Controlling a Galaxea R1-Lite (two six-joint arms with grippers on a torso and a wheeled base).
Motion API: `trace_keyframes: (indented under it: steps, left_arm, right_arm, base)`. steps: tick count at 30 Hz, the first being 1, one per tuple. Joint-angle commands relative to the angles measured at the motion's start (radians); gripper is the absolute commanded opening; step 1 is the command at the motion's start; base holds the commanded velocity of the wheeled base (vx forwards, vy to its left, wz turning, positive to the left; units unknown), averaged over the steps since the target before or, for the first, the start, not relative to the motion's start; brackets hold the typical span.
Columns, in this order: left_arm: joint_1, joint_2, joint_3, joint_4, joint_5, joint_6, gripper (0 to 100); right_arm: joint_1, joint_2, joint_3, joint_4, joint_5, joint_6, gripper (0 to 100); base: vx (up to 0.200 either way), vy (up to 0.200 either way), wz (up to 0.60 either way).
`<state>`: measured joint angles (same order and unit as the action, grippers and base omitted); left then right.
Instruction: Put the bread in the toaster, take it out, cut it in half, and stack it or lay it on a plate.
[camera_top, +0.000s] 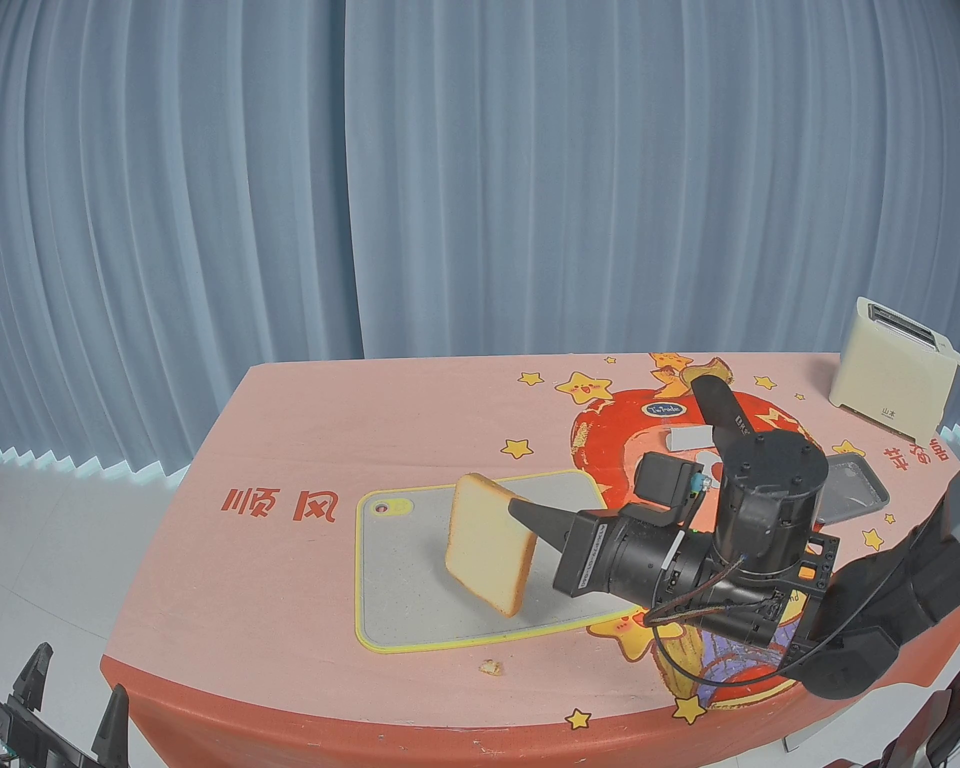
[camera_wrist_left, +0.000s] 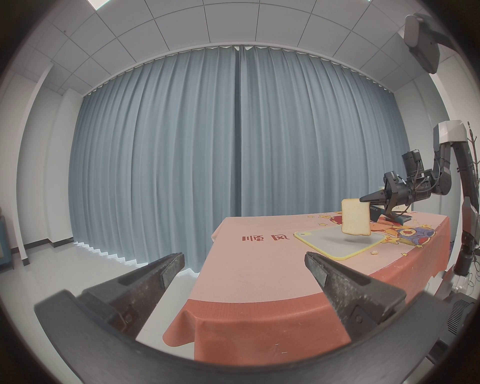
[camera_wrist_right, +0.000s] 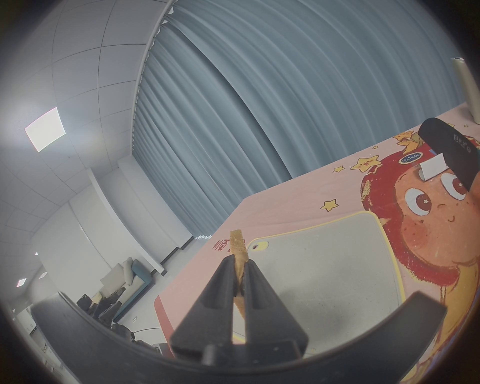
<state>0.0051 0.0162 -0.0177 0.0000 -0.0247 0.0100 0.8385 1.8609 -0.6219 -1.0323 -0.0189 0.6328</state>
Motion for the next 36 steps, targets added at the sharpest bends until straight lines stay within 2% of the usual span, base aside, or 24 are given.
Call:
trace_keyframes:
  steps: [1,11,14,16,19,36]
  left_arm:
    - [0.001,-0.005,0.018,-0.002,0.0,-0.001,100]
    - [-0.001,-0.005,0.018,0.0,0.0,-0.001,100]
    - [-0.001,-0.005,0.018,0.0,0.0,-0.001,100]
    - [-0.001,-0.005,0.018,0.0,0.0,-0.001,100]
    - [-0.001,-0.005,0.018,0.0,0.0,-0.001,100]
    - [0.001,-0.005,0.018,-0.002,0.0,0.001,100]
  right_arm:
    - [-0.001,0.014,-0.001,0.0,-0.003,-0.002,0]
    - [-0.002,0.038,-0.013,-0.011,0.001,0.005,0]
    - [-0.001,0.061,-0.015,-0.057,-0.001,0.028,0]
    - [-0.001,0.104,-0.022,-0.141,-0.006,0.05,0]
    - [-0.004,0.152,-0.018,-0.21,-0.01,0.048,0]
    - [-0.012,0.169,-0.016,-0.21,-0.021,0.039,0]
  base:
    - [0.0,0.0,0.0]
    - [0.0,0.0,0.0]
    - [0.0,0.0,0.0]
    - [0.0,0.0,0.0]
    - [0.0,0.0,0.0]
    - [0.0,0.0,0.0]
